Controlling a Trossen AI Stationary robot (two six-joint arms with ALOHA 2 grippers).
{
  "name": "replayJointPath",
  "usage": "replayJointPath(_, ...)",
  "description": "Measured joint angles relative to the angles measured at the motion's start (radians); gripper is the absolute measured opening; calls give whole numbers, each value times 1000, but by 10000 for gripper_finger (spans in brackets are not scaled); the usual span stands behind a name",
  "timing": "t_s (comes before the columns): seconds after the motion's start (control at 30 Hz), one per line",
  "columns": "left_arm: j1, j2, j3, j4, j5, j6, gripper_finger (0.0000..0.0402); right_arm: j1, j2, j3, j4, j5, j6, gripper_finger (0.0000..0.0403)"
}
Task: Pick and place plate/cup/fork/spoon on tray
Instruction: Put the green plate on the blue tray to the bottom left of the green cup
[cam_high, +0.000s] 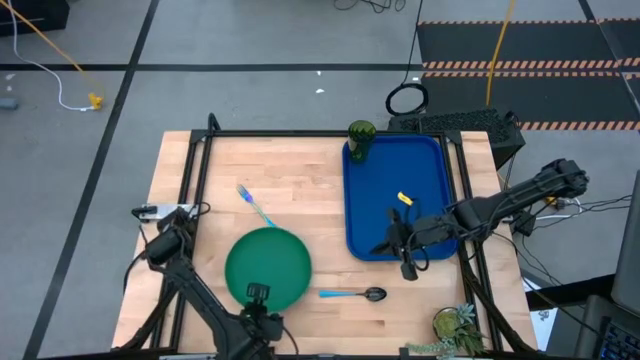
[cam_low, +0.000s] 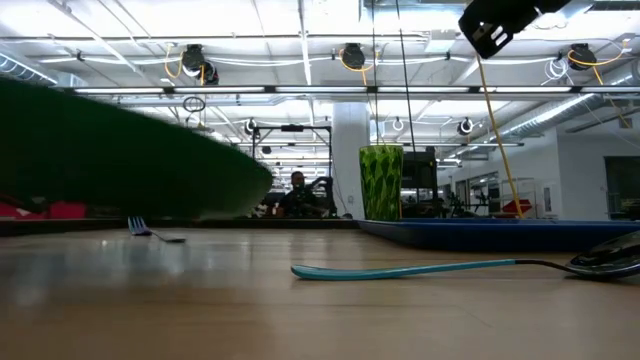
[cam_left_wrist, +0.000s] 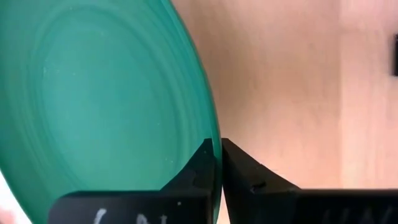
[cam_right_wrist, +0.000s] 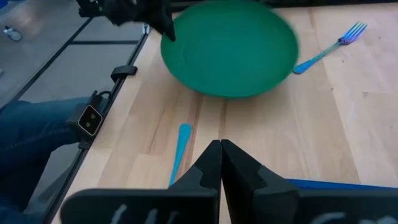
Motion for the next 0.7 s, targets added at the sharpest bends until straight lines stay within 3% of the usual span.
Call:
replayJointPath(0.2,50,0,137,-123,-82,148,8,1,13,0,-9,-1,-22,0)
replayJointPath(0.43,125,-2,241,-125,-179,439,13,2,8,0,-36,-6,-51,0)
replayJointPath(0.7,260,-2,274,-128,-204,677,12,40,8,0,-76,-29,-181,4)
